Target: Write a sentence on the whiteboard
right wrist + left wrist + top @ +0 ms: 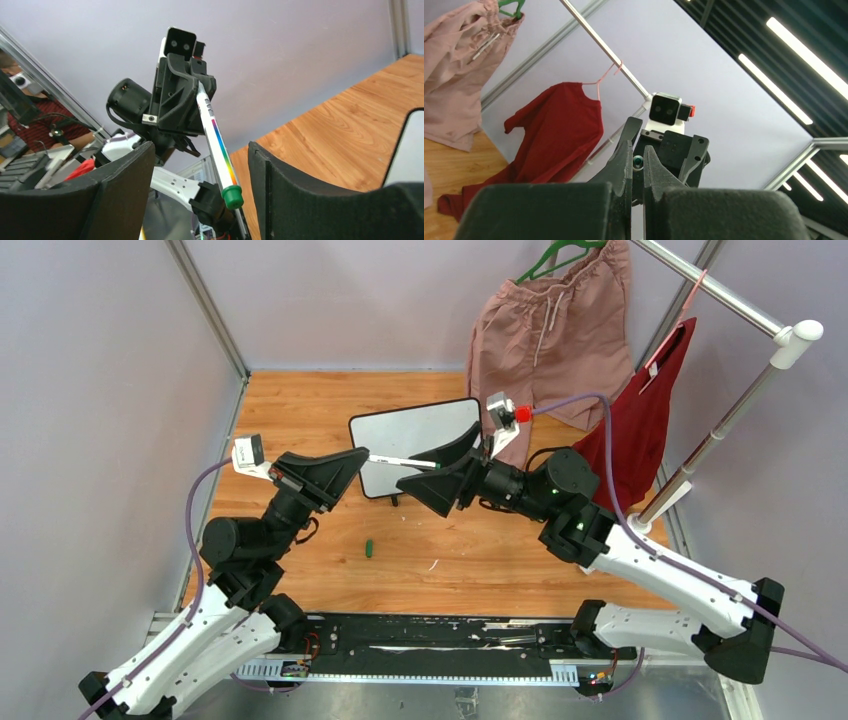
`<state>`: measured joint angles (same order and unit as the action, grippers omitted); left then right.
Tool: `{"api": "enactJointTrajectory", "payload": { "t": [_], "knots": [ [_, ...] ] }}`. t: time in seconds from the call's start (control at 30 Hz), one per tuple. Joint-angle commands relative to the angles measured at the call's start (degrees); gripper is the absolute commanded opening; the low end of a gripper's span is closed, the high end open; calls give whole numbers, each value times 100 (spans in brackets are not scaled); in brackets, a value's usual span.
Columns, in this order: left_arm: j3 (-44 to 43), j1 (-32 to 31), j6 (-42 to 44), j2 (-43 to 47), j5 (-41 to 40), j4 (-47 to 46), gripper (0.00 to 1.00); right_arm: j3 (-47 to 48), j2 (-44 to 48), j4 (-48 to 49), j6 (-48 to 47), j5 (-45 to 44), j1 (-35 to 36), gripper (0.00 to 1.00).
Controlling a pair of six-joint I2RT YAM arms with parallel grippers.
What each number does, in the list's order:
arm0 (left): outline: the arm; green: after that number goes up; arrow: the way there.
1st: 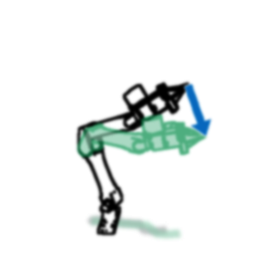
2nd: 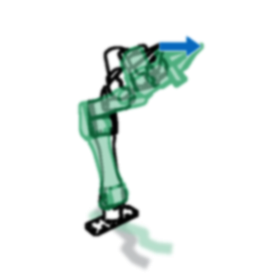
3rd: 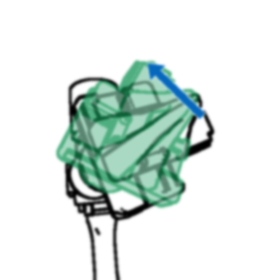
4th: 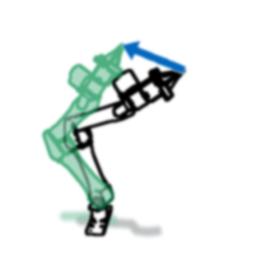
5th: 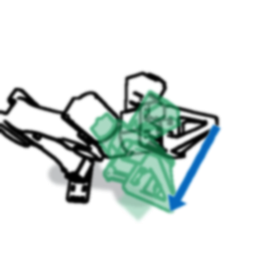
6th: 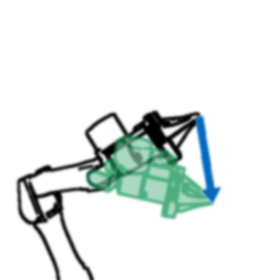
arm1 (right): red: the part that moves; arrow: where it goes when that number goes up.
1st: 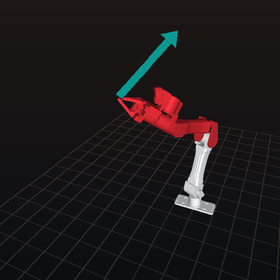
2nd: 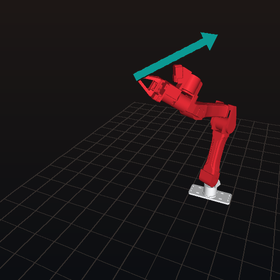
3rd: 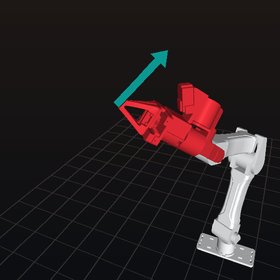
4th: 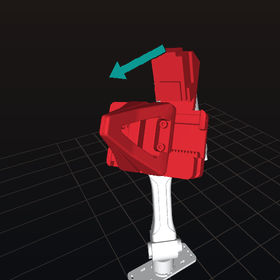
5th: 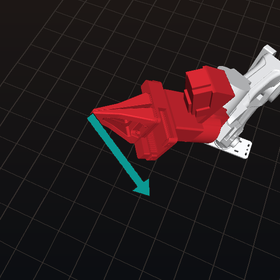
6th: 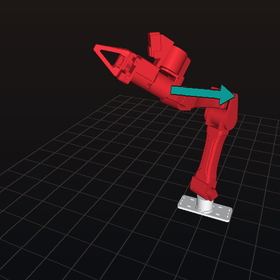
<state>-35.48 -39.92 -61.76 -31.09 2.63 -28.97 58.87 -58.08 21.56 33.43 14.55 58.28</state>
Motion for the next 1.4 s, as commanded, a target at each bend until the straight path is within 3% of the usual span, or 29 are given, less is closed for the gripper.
{"api": "enactJointTrajectory", "payload": {
  "t": [0.0,0.23,0.37,0.63,0.83,1.07,1.2,1.37],
  "knots": [
    [34,19,-315,41,-436,-525,0,321,-268,907,733,590,-175,69],
    [50,12,-457,39,-397,-528,0,533,-602,1318,1026,895,-210,54],
    [63,13,-475,60,-404,-523,0,500,-670,1537,1166,790,-246,51],
    [77,15,-411,67,-387,-517,0,588,-815,1445,1201,751,-248,36],
    [101,17,-313,108,-369,-510,0,613,-763,1223,1055,629,-247,44],
    [127,19,-259,80,-336,-495,0,576,-681,1009,991,471,-298,46],
    [144,19,-239,55,-299,-495,0,555,-643,1008,974,384,-306,54],
    [181,16,-195,60,-325,-427,0,619,-683,1016,972,429,-310,50]
  ]
}}
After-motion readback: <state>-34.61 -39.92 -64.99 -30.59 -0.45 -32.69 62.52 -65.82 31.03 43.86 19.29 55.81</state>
